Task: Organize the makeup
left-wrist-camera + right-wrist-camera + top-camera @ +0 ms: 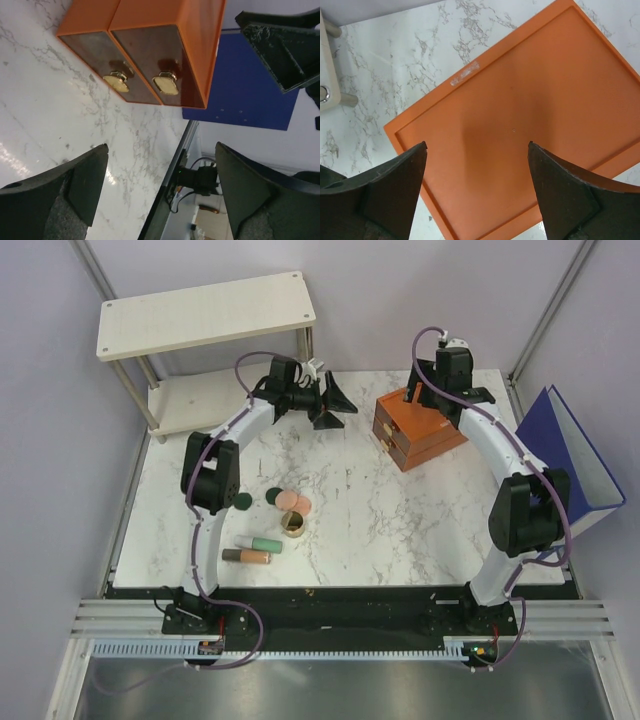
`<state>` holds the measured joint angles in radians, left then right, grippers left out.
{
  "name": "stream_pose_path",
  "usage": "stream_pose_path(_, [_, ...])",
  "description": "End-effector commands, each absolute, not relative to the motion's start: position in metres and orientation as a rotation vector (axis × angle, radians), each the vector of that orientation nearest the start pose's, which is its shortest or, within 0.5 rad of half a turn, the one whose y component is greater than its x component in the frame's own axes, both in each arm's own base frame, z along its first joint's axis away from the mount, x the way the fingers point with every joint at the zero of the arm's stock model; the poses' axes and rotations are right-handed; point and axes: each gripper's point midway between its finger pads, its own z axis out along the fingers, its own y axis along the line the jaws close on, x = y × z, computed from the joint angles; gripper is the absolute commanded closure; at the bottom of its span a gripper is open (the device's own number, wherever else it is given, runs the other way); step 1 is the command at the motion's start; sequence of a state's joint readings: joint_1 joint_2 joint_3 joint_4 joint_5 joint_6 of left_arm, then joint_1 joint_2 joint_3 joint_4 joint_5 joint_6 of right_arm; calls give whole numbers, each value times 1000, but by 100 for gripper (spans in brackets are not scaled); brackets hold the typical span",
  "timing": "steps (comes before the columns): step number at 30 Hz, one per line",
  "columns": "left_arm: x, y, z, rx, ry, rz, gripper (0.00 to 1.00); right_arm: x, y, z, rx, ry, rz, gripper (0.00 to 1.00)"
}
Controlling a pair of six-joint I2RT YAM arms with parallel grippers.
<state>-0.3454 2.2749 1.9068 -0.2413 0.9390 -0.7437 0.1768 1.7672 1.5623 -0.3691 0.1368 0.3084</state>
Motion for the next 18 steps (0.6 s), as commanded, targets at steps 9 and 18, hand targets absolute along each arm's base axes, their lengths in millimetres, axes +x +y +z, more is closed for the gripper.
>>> stream_pose_path(9, [461, -415, 177, 29, 2359, -1869, 11, 518, 62, 189, 312, 2192, 192, 83])
stream_pose_path(18, [456, -426, 153, -59, 2416, -1819, 15, 515, 60, 177, 318, 2231, 183, 99])
